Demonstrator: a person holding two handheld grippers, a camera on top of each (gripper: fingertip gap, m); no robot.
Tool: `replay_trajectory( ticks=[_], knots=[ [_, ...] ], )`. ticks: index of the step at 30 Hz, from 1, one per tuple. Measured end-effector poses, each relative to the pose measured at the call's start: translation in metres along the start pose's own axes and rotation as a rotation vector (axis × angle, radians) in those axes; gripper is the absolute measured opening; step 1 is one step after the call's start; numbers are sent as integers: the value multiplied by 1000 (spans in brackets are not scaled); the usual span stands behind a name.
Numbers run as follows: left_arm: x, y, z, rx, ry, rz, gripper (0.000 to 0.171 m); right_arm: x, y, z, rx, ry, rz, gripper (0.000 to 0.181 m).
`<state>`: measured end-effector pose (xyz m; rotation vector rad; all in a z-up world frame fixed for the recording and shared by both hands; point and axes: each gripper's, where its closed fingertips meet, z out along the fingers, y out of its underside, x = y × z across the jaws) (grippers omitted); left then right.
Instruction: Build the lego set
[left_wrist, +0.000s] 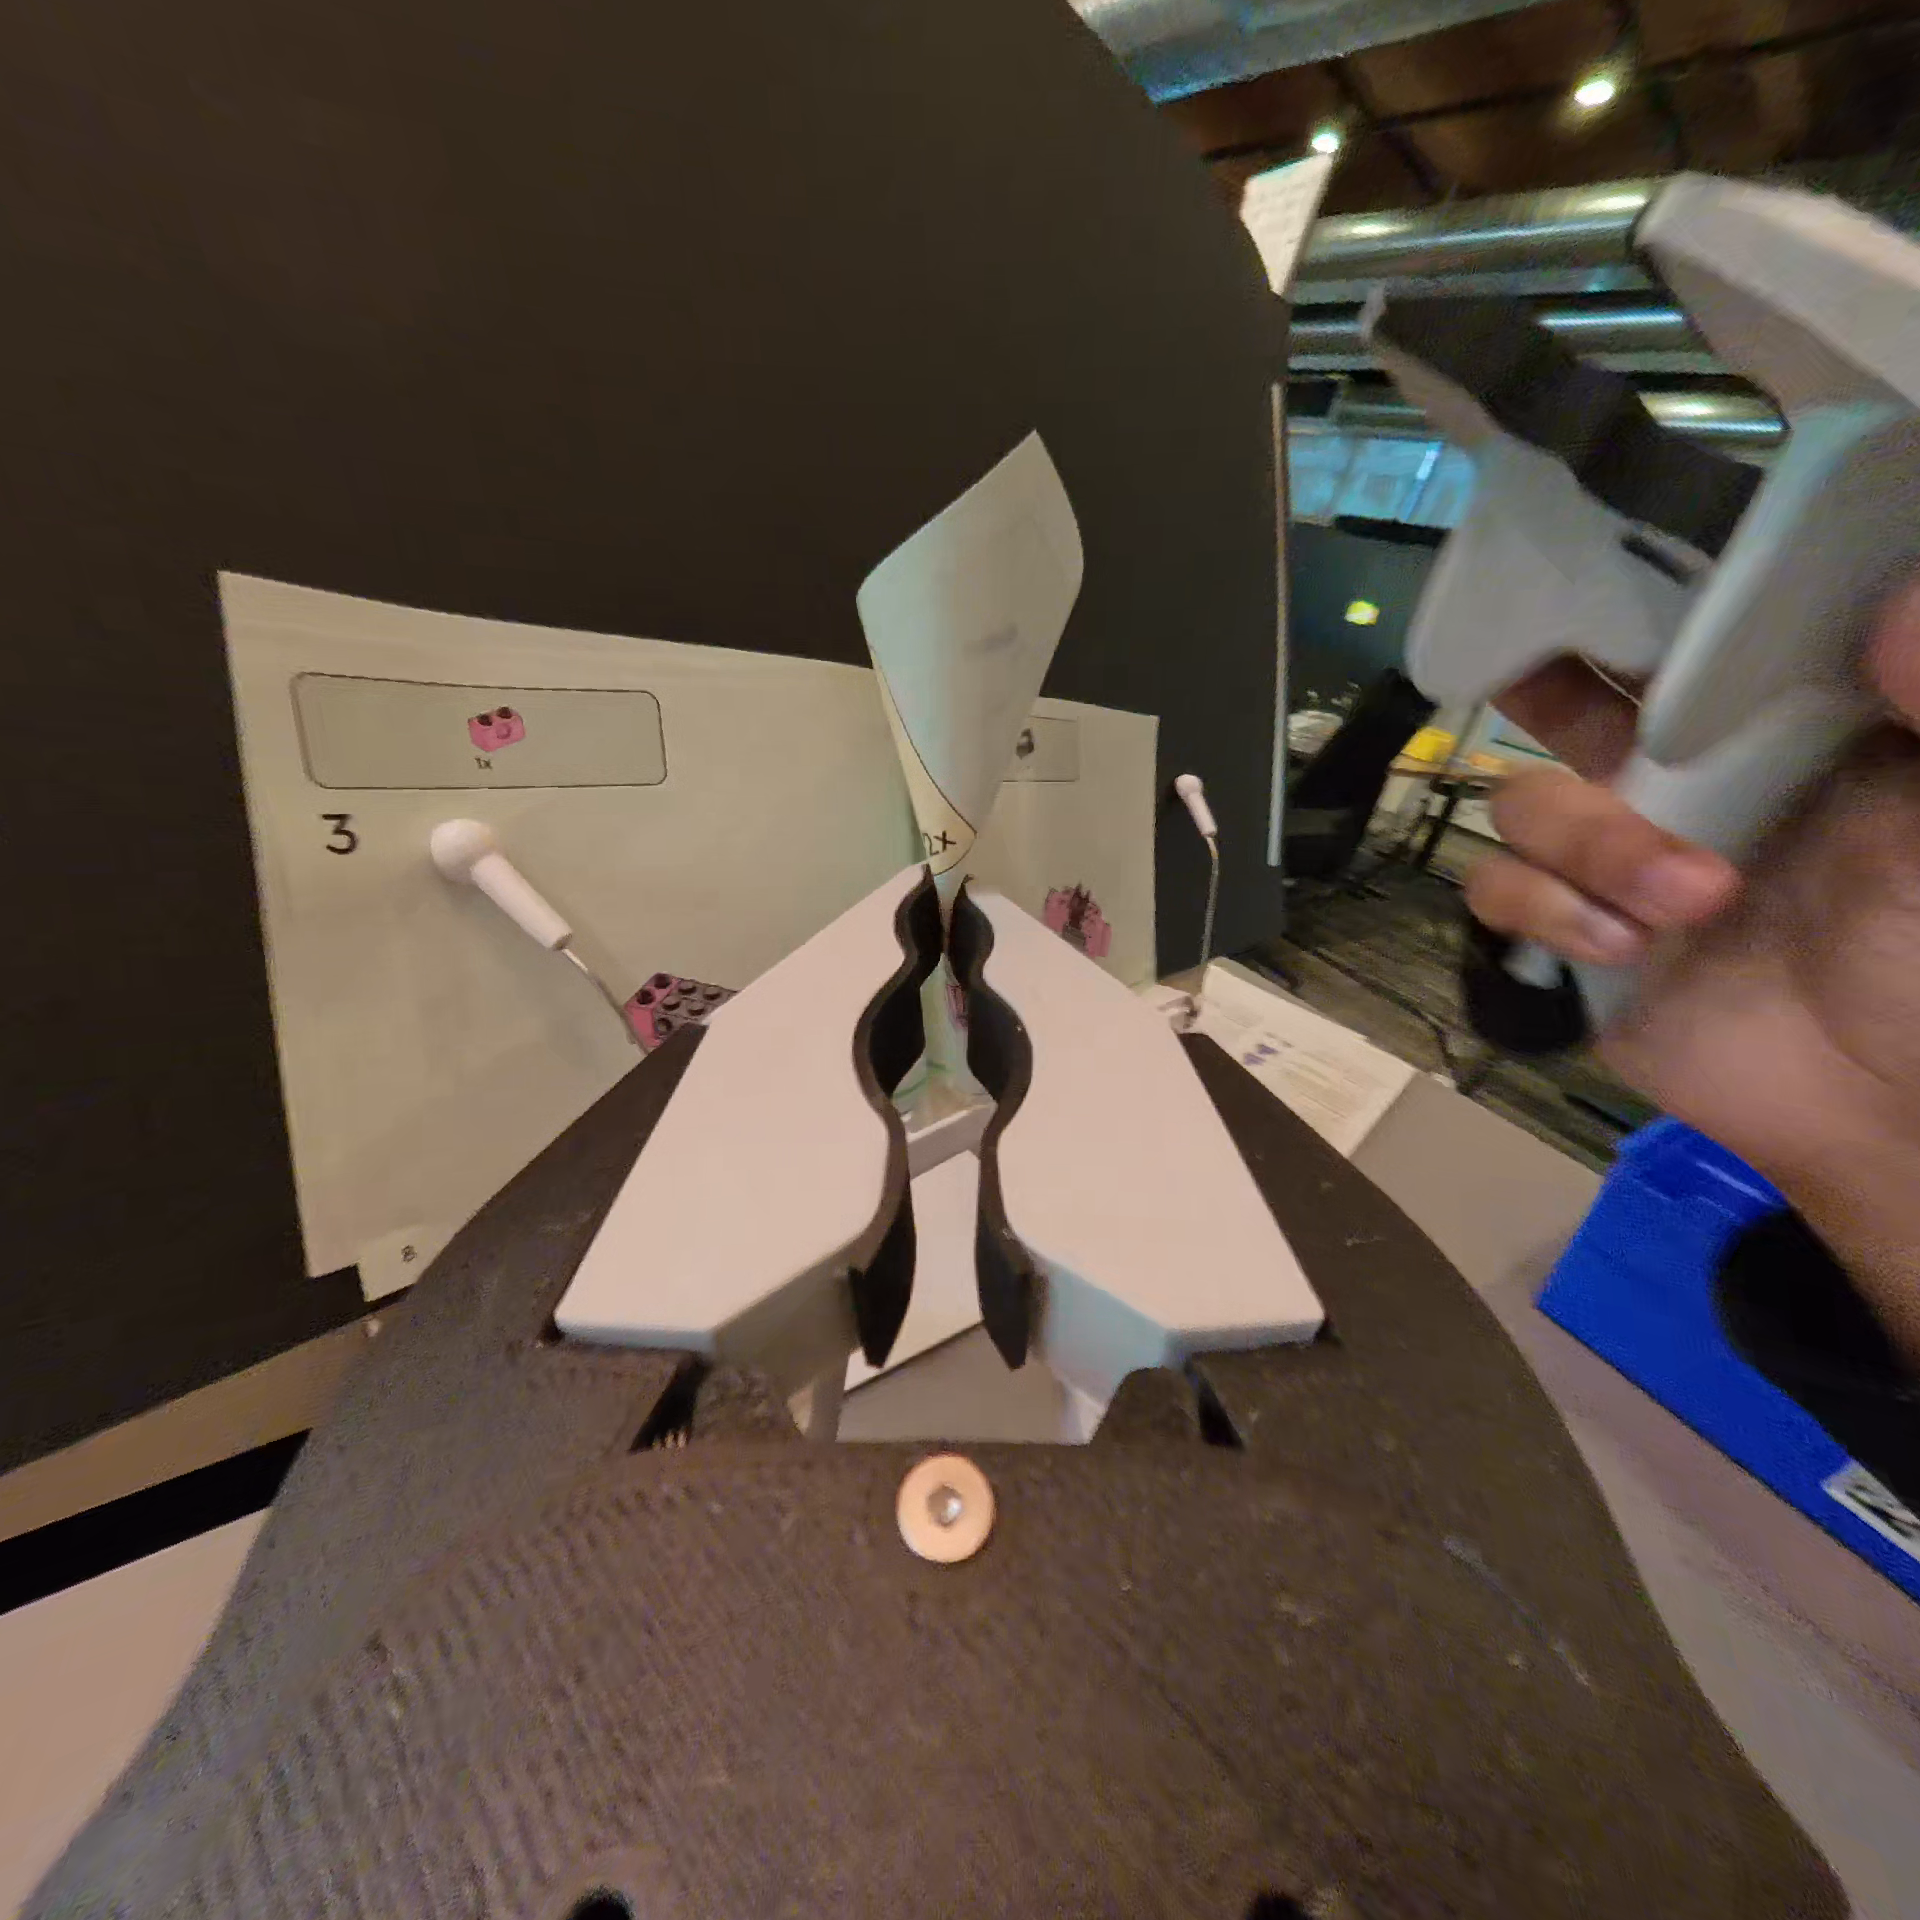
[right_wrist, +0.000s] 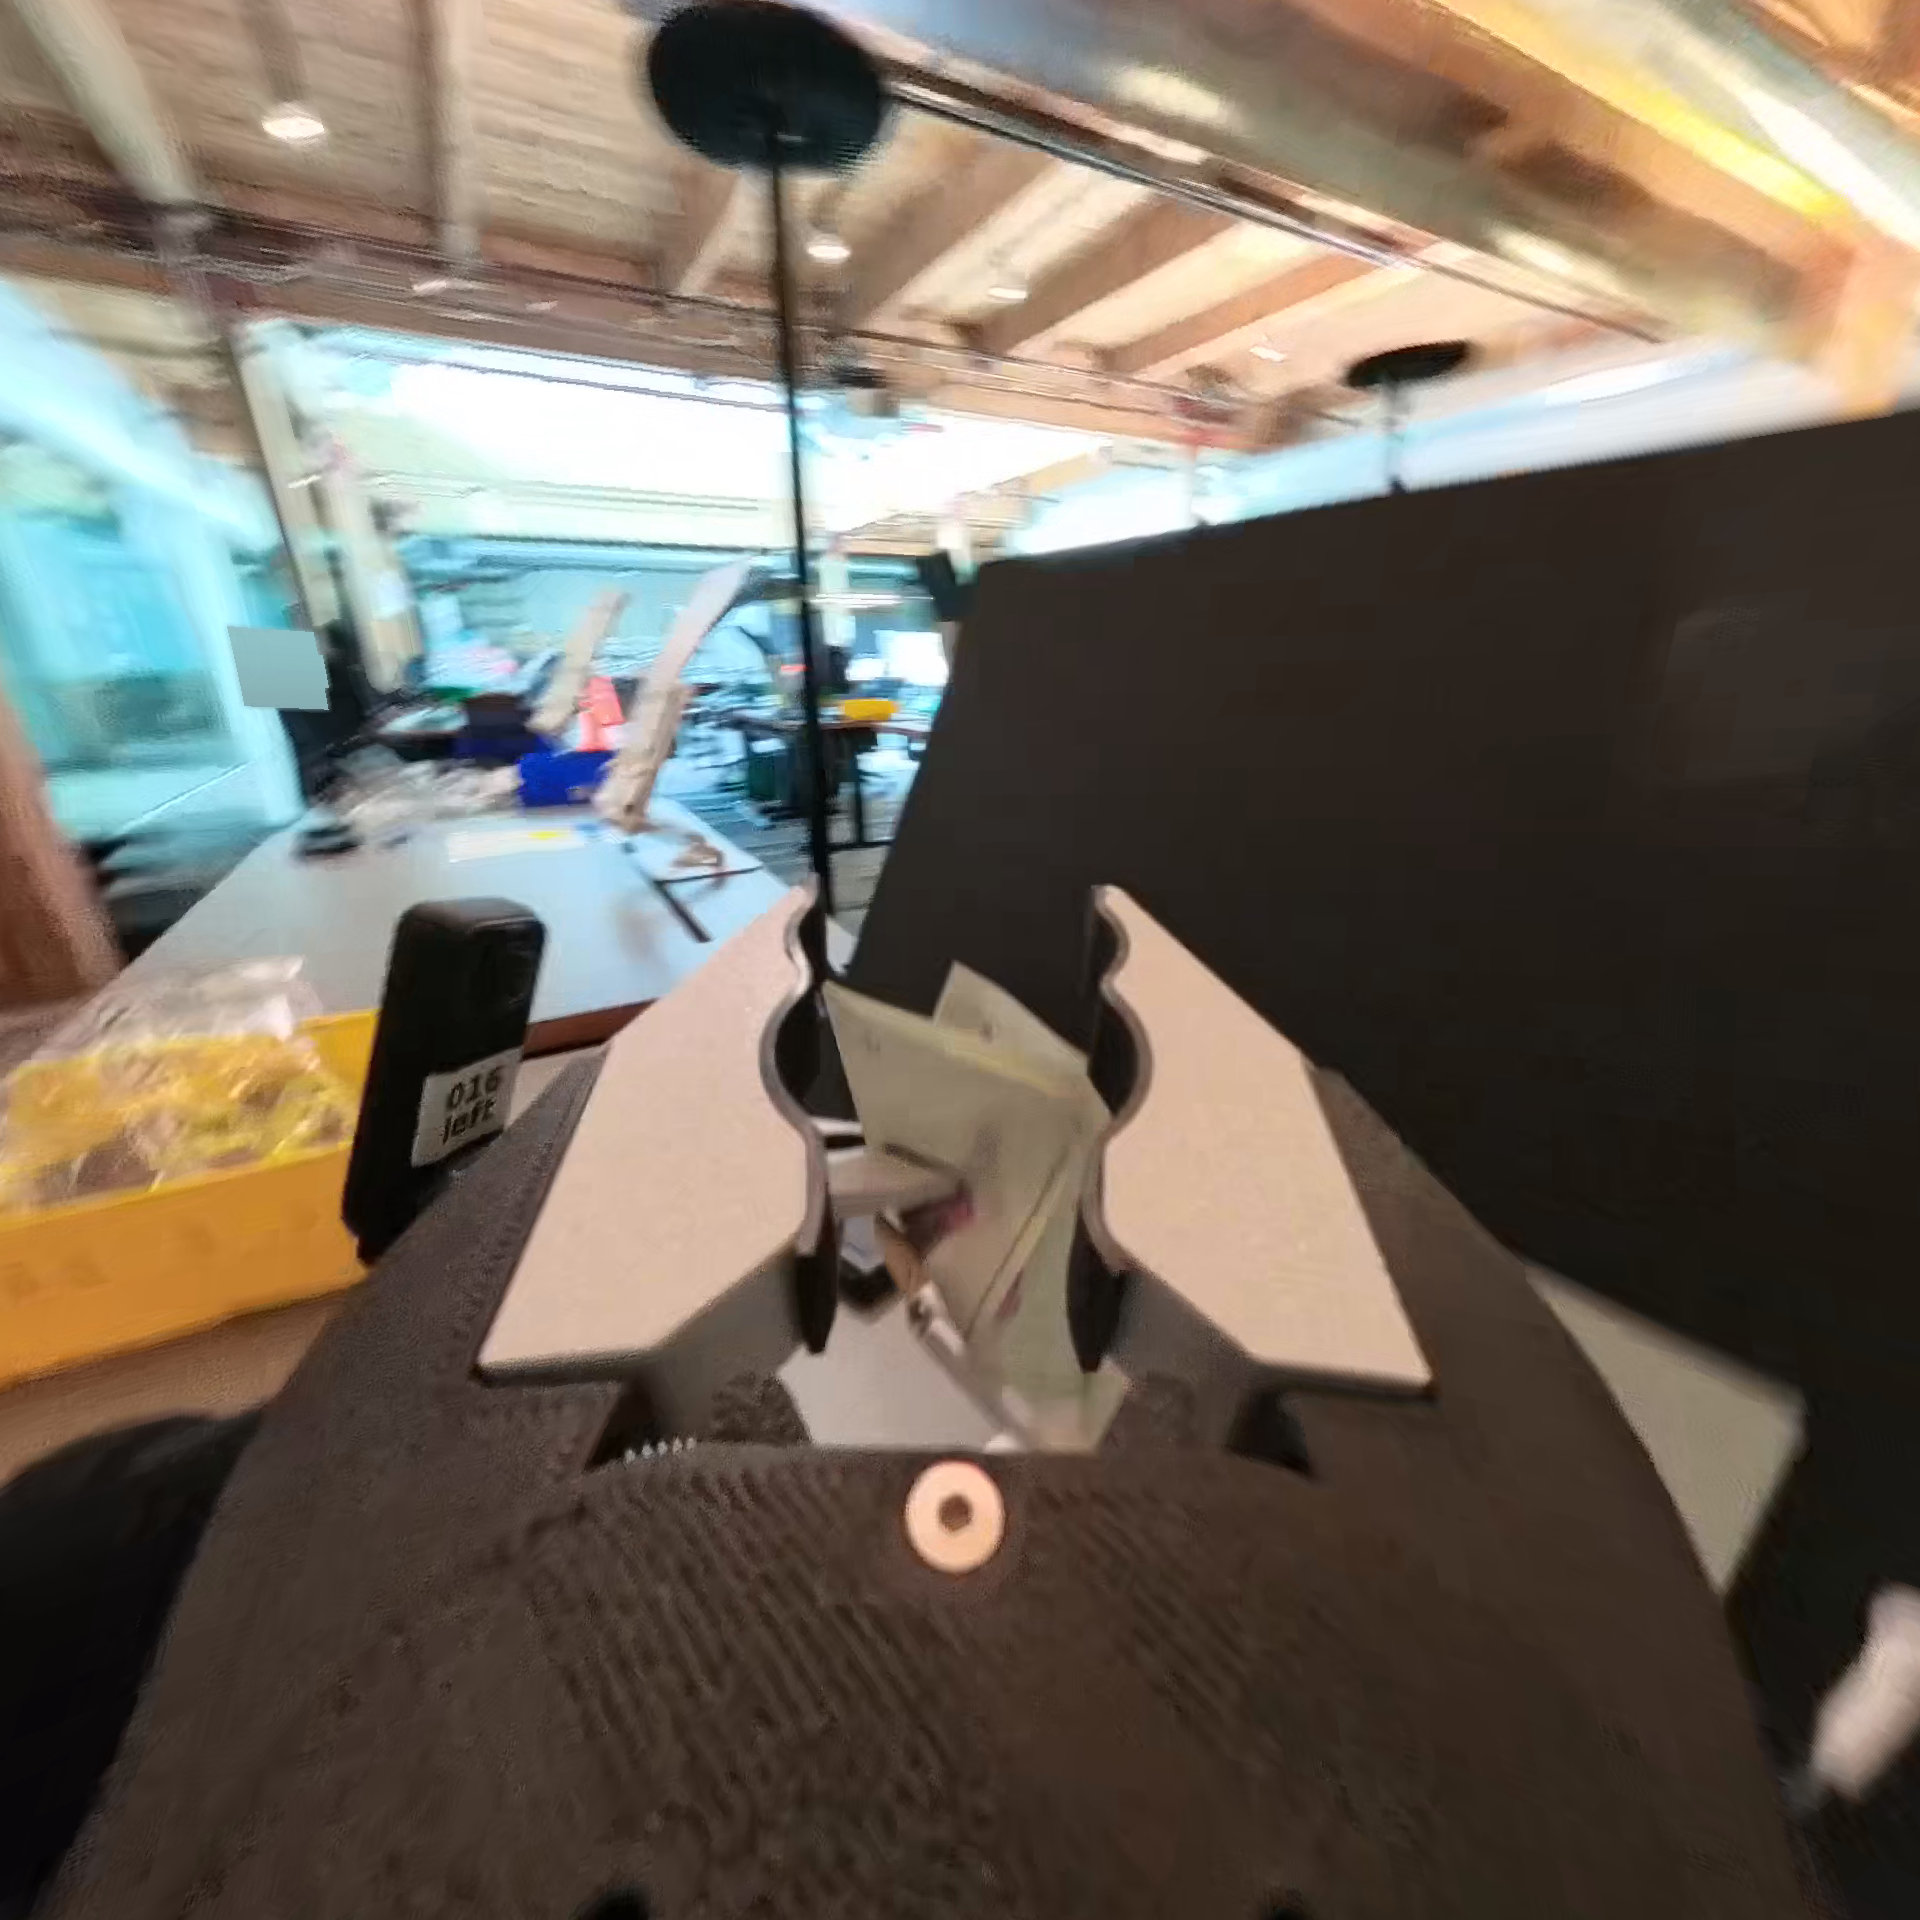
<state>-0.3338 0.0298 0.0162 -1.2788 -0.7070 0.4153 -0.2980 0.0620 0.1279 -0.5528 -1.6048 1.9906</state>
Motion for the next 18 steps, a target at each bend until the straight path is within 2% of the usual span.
replay_trajectory(
  ticks=[2, 4, 6, 10, 12, 13, 15, 18],
  knots=[
    [7, 1, 2, -33, 81, -34, 0, -6, -6, 20, -53, -205, -64, 46],
    [10, 3, 2, -62, 126, -23, 0, -12, 3, 33, -213, -393, -109, 43],
    [9, 3, 1, -66, 138, 18, 0, -12, 12, 42, -368, -472, -172, 39],
    [12, 3, 0, -86, 186, 65, 0, 3, 47, 45, -721, -521, -341, 32],
    [14, 4, 0, -94, 205, 83, 0, 11, 63, 44, -853, -530, -403, 29],
    [14, 4, 1, -97, 203, 92, 0, 8, 73, 40, -920, -569, -407, 26],
    [10, 3, 2, -102, 172, 105, 0, 1, 91, 29, -1091, -632, -428, 32],
    [3, 4, 1, -112, 120, 146, 0, -4, 102, 27, -1213, -656, -559, 34]
  ],
)
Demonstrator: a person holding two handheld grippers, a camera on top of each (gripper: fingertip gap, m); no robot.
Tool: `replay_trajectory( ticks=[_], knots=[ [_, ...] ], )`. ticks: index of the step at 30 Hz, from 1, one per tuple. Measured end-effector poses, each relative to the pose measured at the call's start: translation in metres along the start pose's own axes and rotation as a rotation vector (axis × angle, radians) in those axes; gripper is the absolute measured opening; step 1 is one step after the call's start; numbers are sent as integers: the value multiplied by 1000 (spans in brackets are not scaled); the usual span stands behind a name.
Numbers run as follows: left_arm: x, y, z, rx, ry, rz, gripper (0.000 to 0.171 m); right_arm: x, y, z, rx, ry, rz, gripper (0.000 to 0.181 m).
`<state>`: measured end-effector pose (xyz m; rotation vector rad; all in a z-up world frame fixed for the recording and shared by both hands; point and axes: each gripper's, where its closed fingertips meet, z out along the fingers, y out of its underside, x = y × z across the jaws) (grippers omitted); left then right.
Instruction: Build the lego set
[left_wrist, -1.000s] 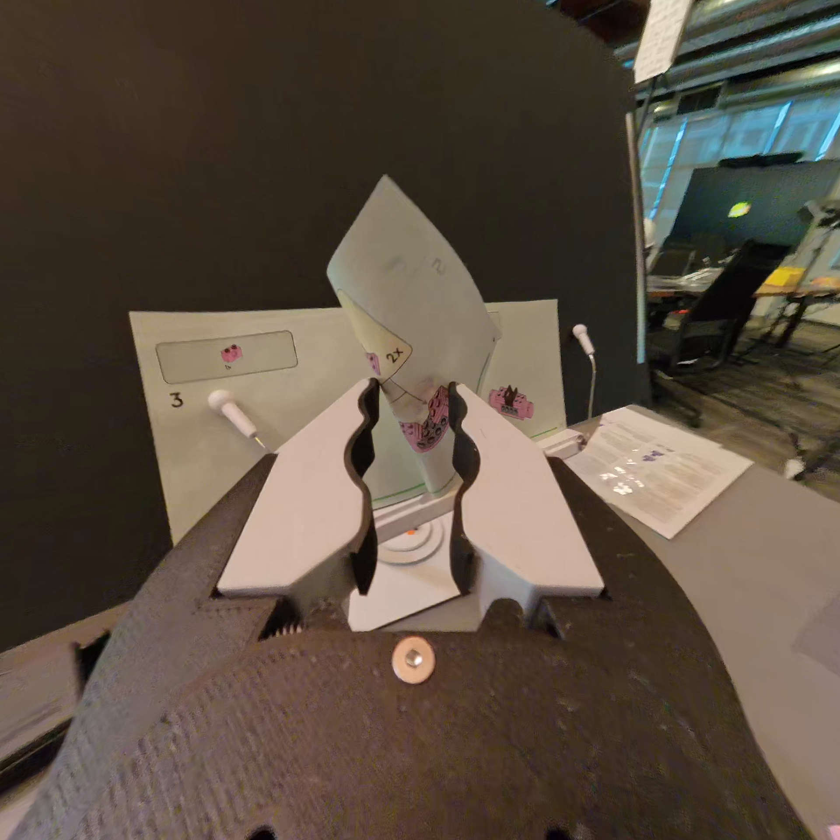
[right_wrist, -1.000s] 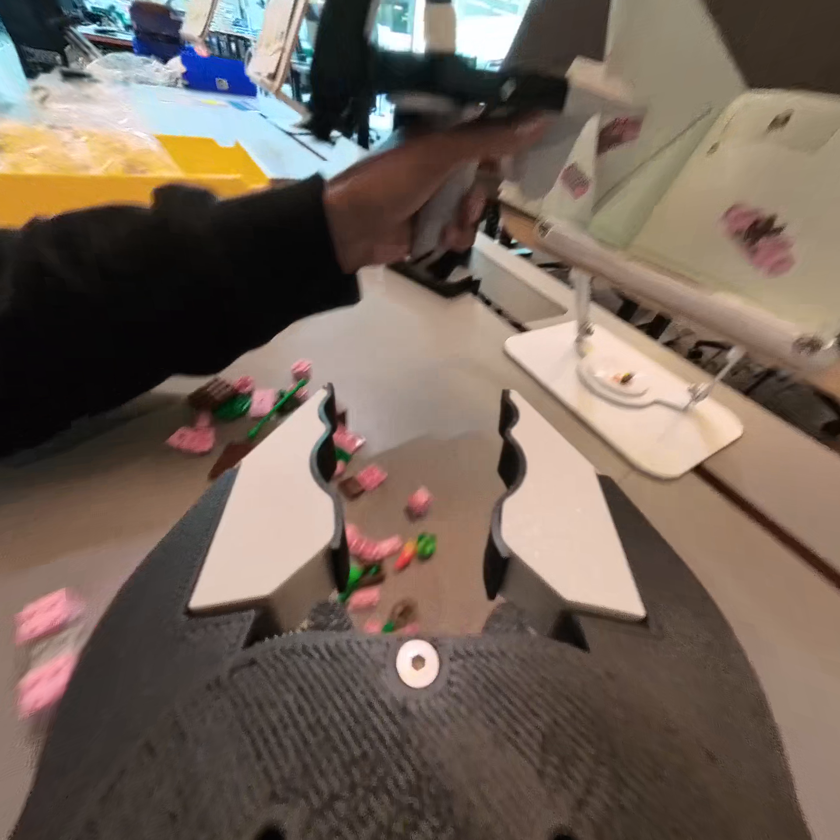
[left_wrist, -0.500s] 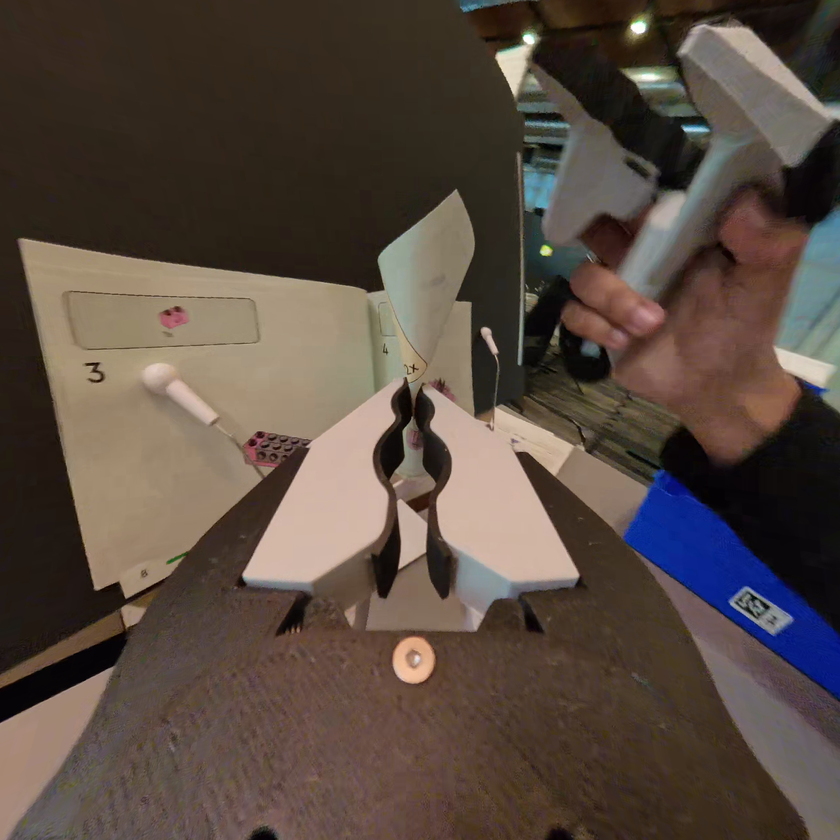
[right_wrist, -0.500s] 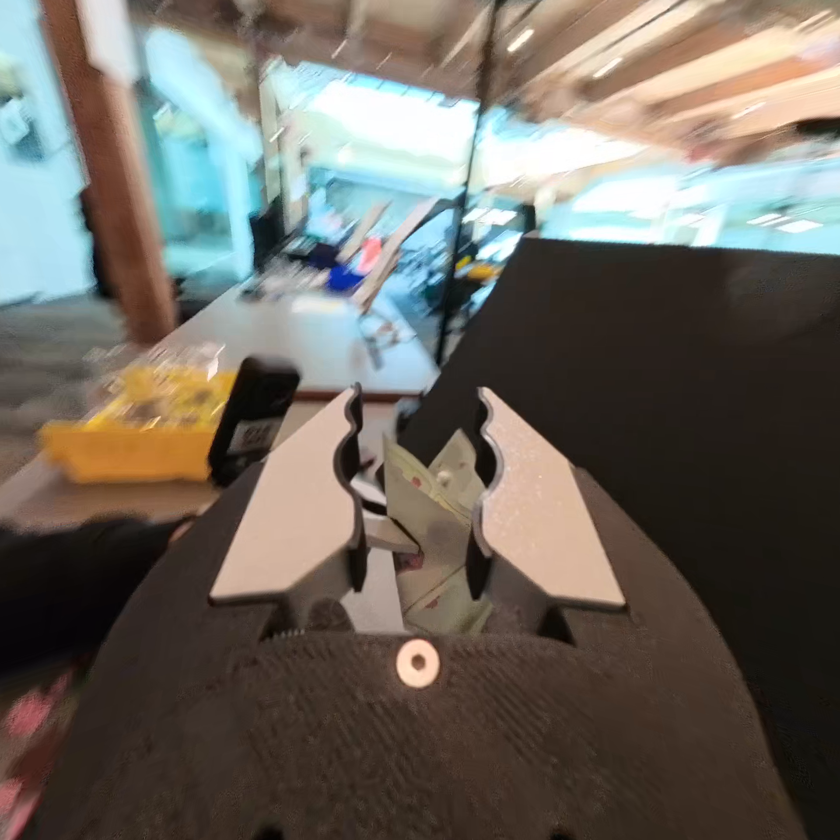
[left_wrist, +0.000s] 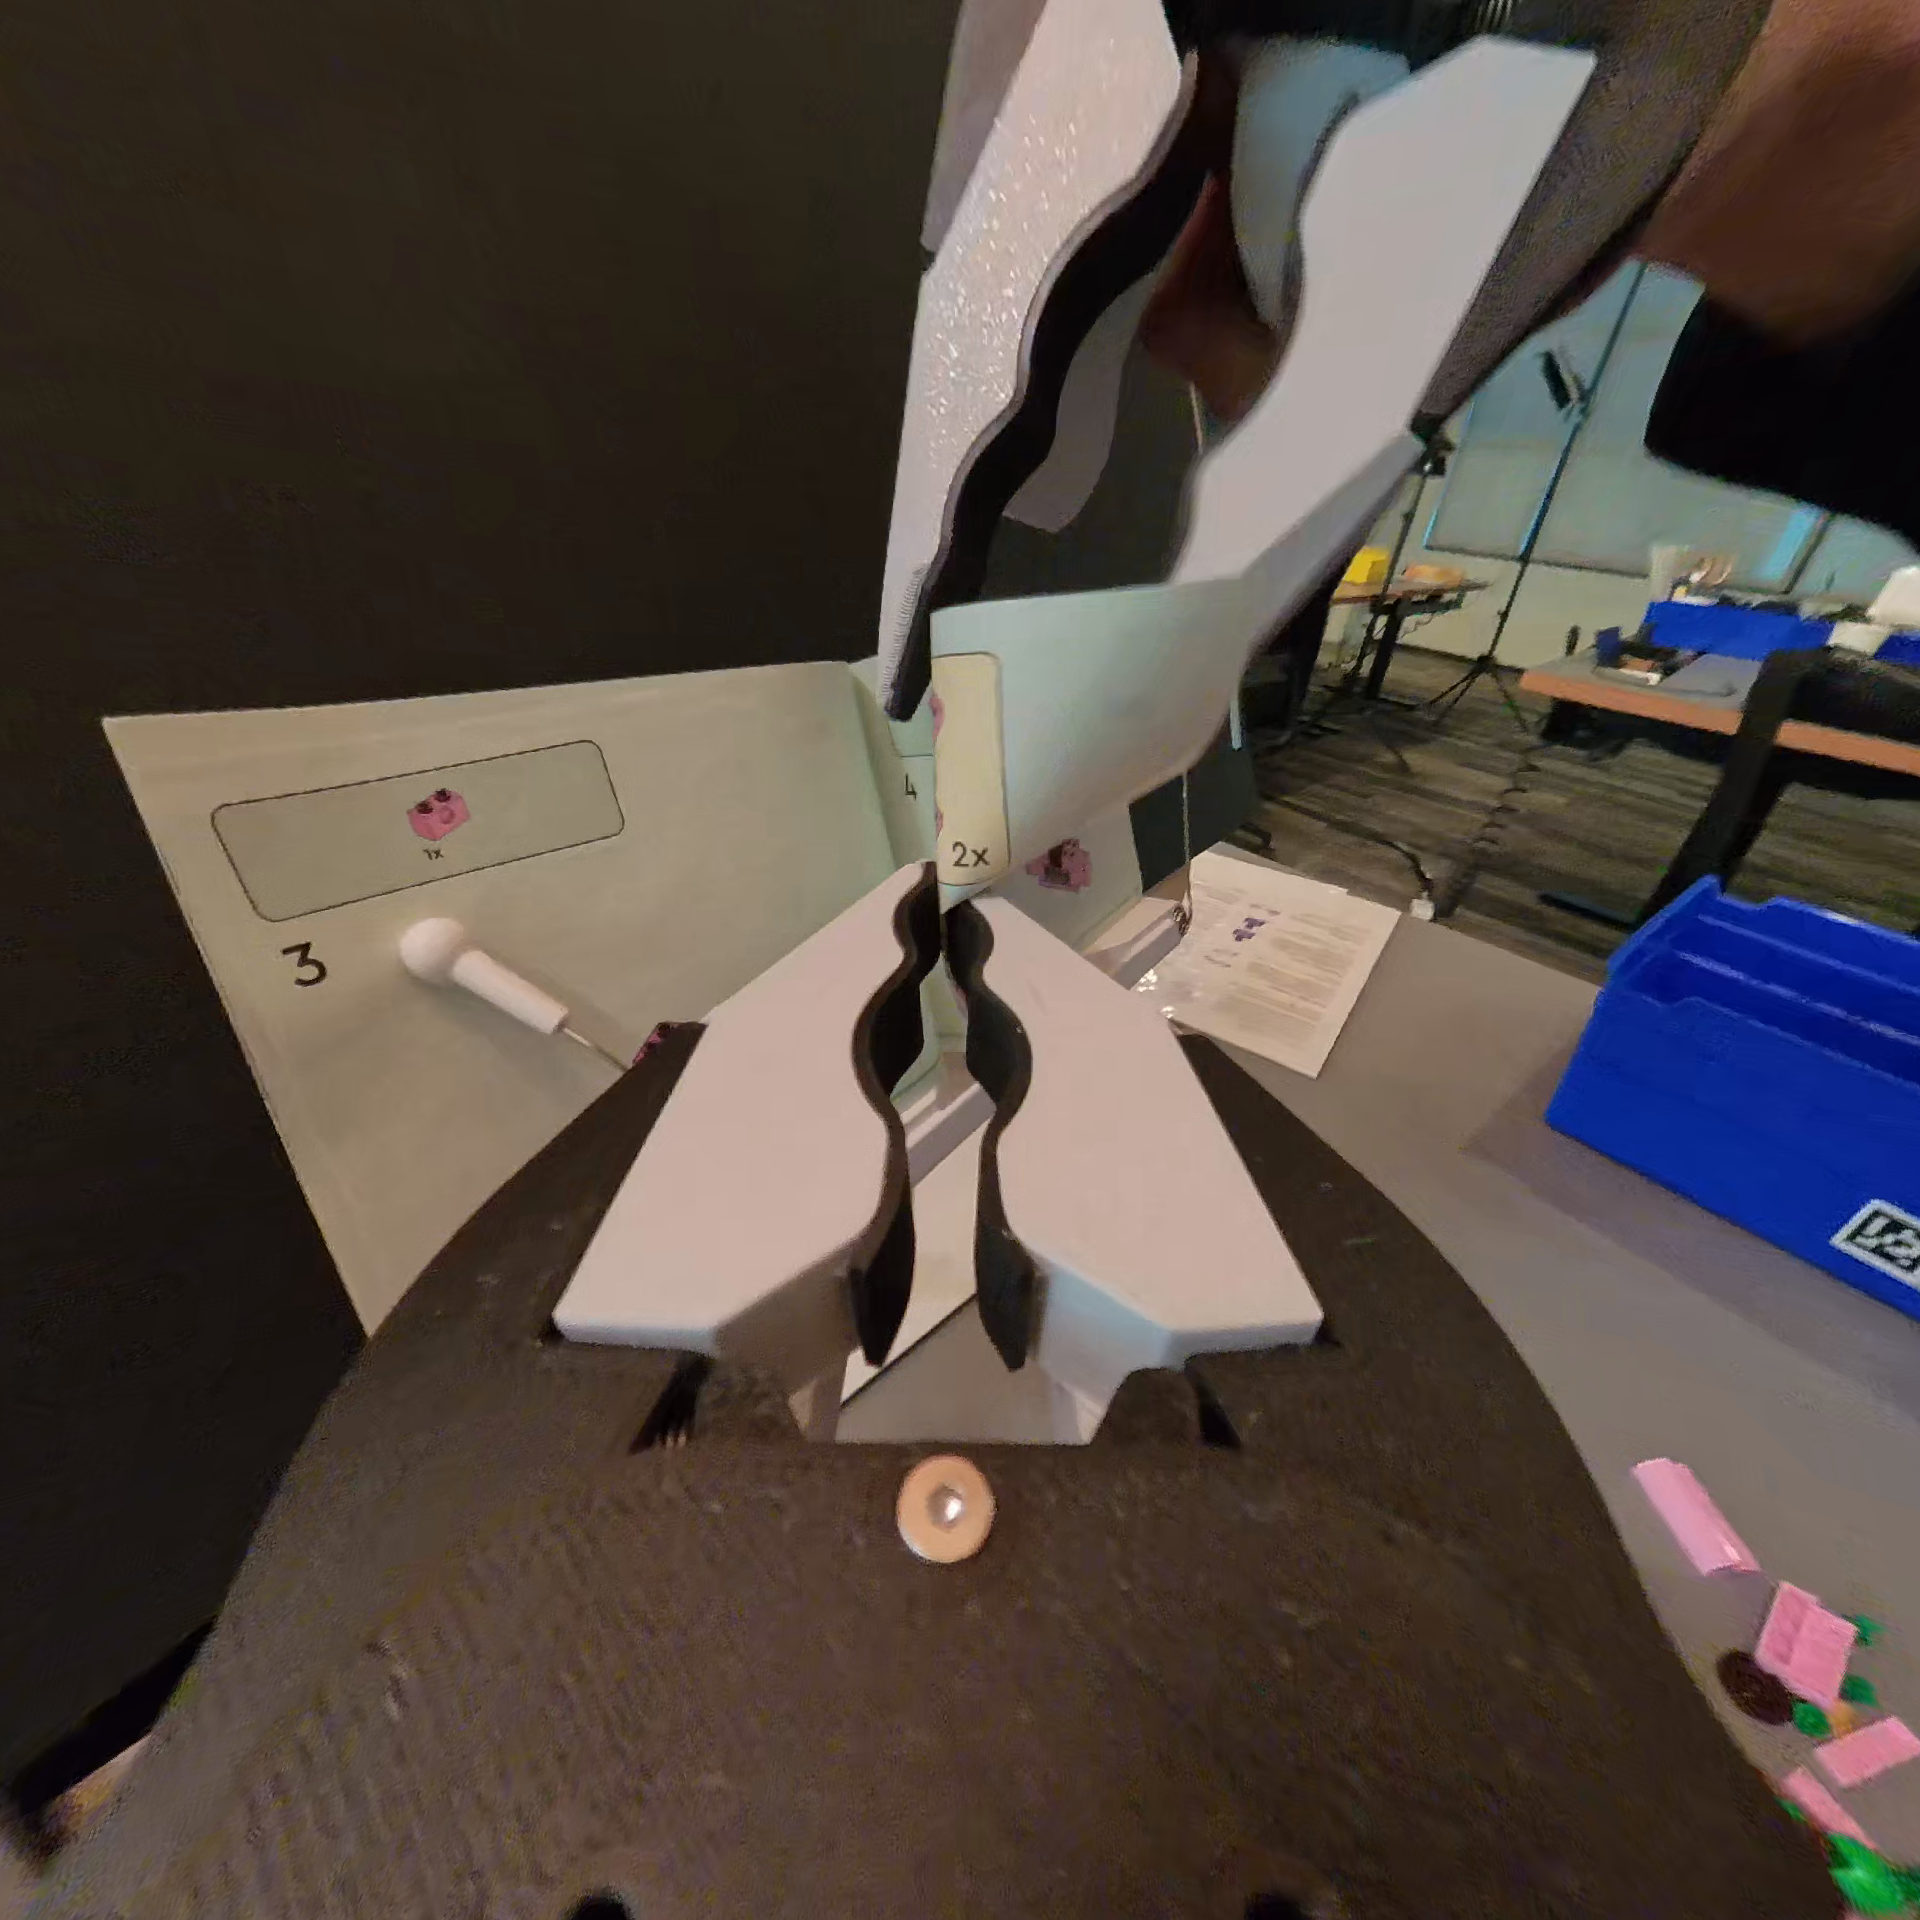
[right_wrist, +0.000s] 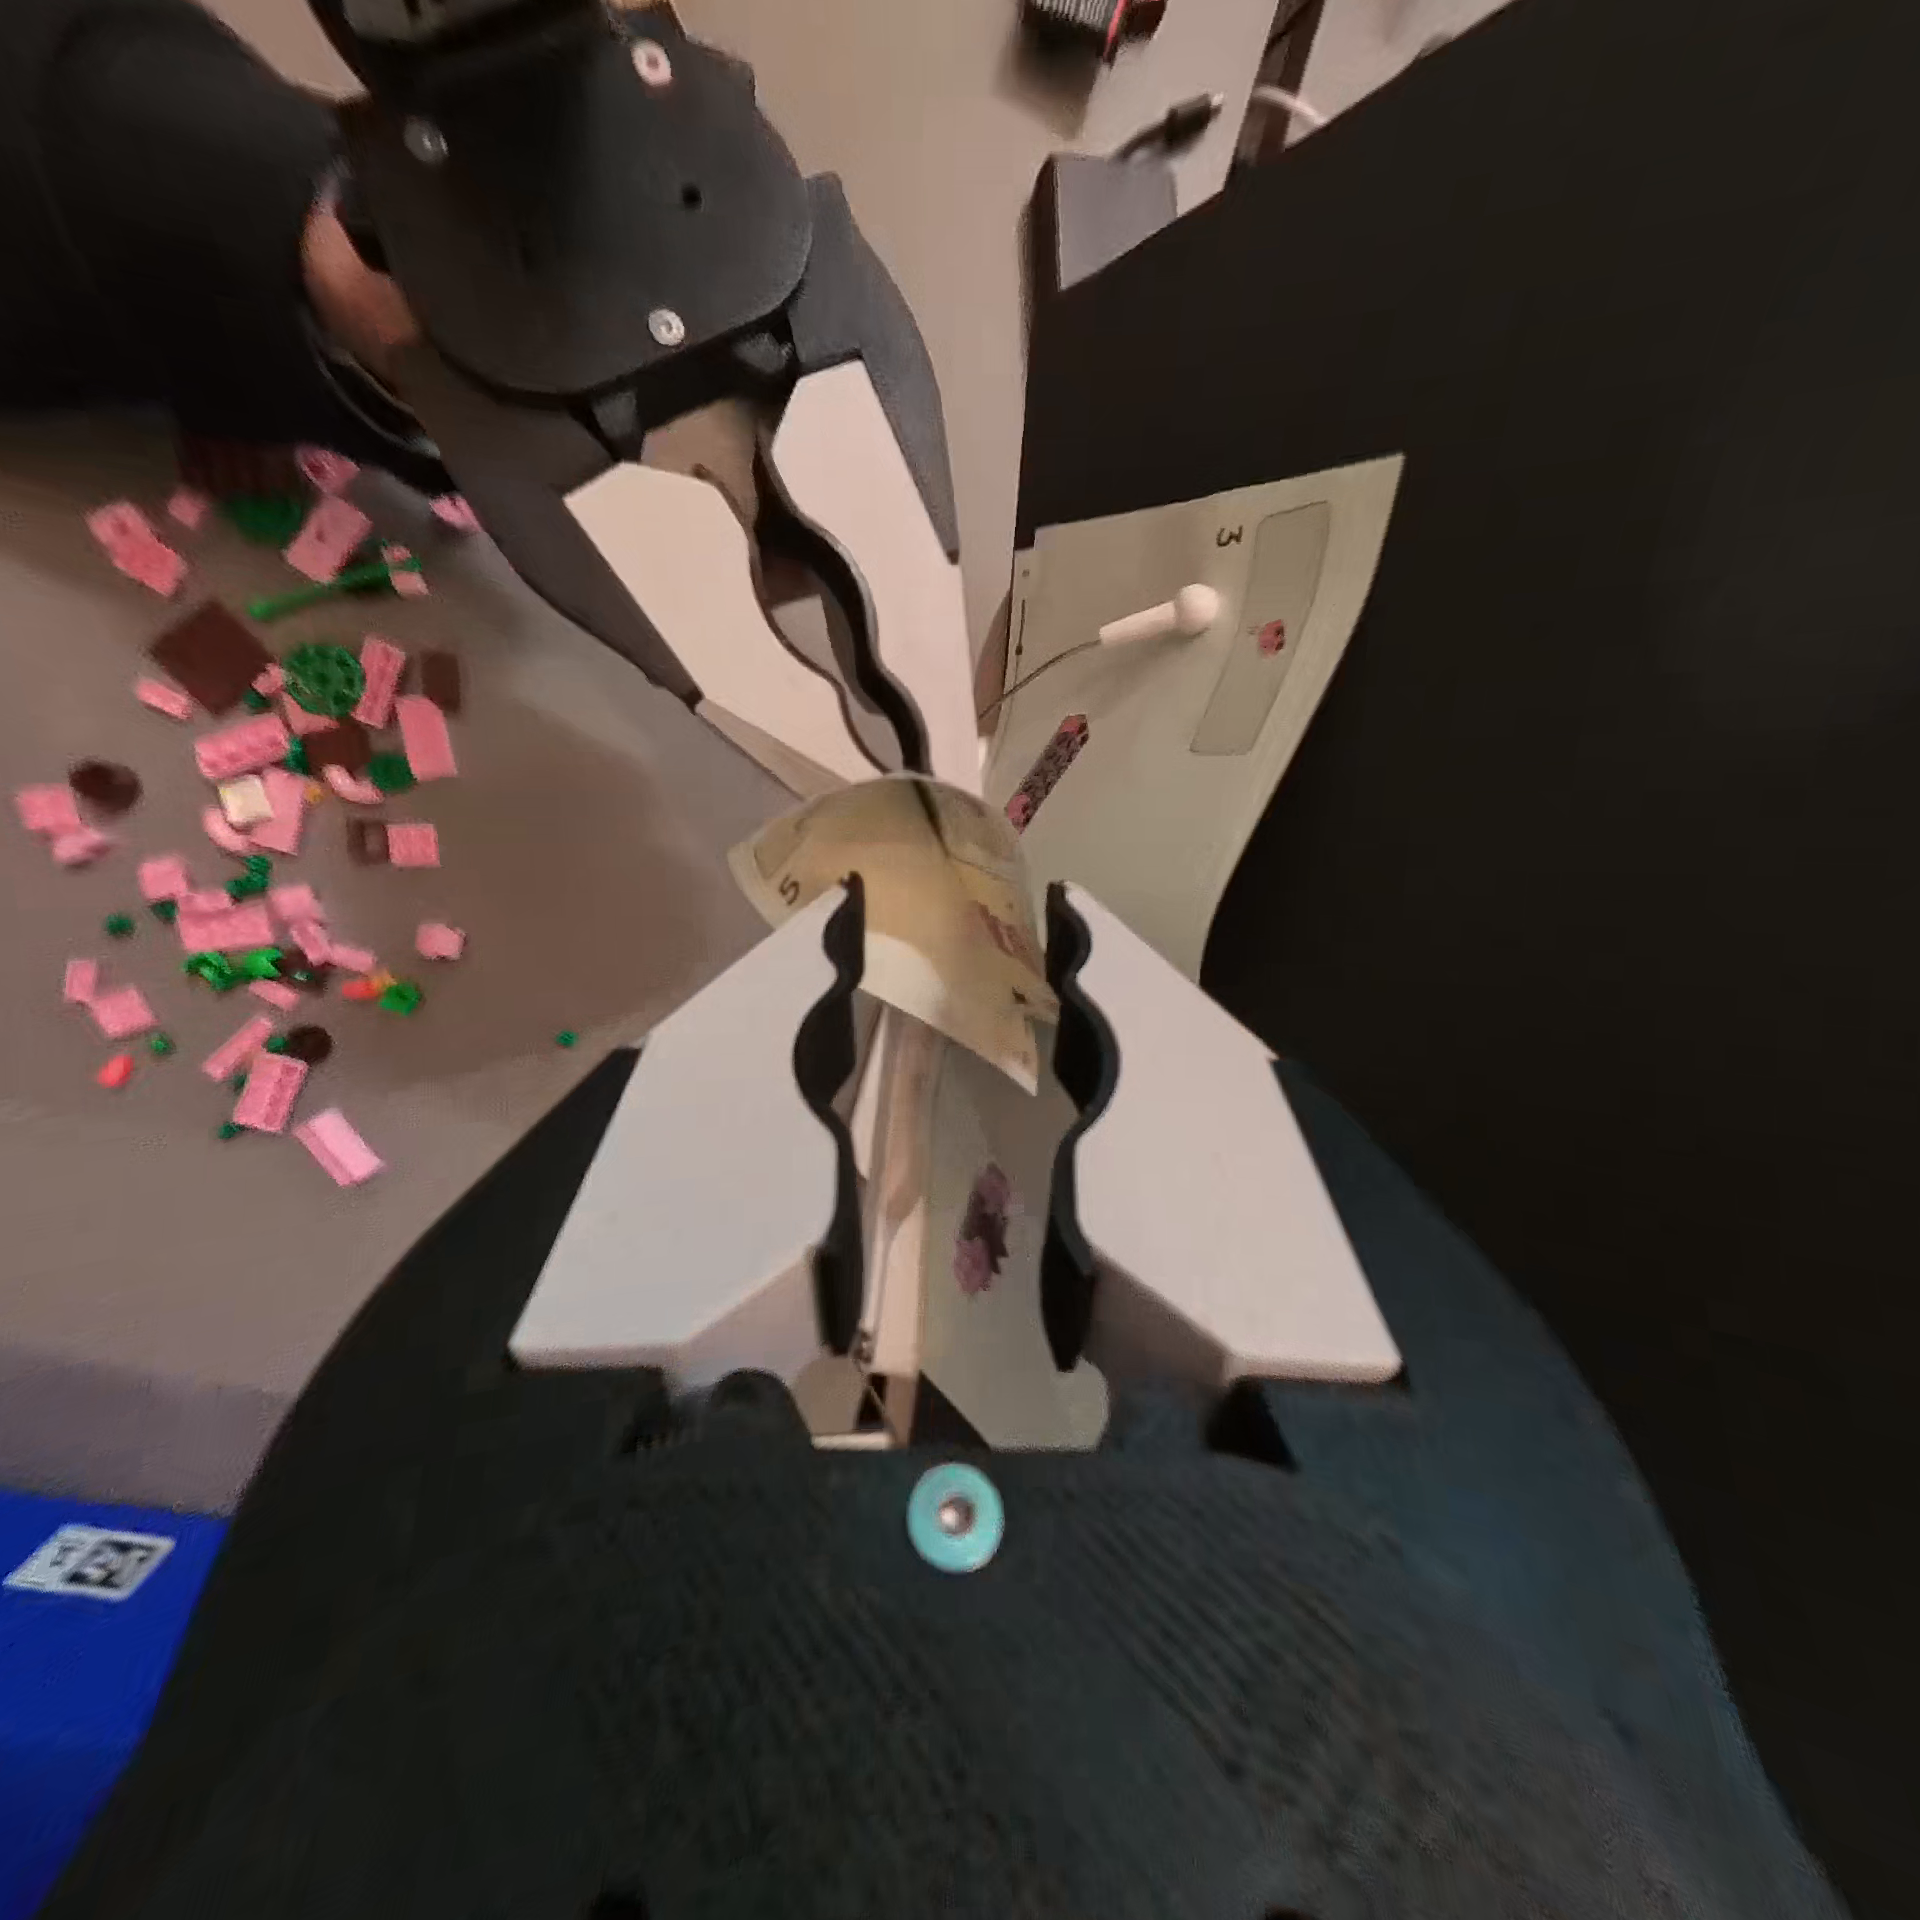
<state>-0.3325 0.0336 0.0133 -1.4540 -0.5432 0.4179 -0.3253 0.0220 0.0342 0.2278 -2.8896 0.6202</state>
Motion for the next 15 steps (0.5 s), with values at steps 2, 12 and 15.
replay_trajectory(
  ticks=[2, 12, 15],
  knots=[
    [-4, 3, -2, -18, -21, 31, 5, 6, -3, 3, -59, 39, -45, 10],
    [-32, -2, -33, -82, -128, 90, 16, 49, -3, 2, -38, 265, 140, 0],
    [-41, 18, -25, -187, -199, 50, 23, 51, 0, 3, -25, 307, 155, 0]
  ],
)
